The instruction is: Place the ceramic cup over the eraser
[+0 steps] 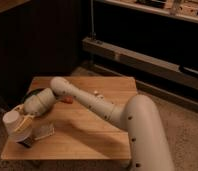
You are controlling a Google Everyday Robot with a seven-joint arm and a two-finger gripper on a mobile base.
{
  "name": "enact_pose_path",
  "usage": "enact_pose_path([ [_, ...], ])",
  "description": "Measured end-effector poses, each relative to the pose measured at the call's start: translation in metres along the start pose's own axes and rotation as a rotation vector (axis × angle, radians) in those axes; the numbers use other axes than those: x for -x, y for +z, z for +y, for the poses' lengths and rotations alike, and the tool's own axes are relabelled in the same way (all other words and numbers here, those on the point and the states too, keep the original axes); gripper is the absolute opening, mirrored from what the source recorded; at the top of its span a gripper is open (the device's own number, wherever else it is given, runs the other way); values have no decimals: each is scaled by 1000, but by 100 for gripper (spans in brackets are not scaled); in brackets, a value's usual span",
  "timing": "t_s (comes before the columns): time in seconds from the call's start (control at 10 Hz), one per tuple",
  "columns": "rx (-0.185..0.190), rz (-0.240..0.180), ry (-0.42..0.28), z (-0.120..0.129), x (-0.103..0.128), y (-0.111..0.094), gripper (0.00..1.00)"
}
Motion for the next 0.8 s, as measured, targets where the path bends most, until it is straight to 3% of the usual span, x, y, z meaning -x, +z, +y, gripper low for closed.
enact_pose_path([
  [0.8,83,24,127,-7,3,21,12],
])
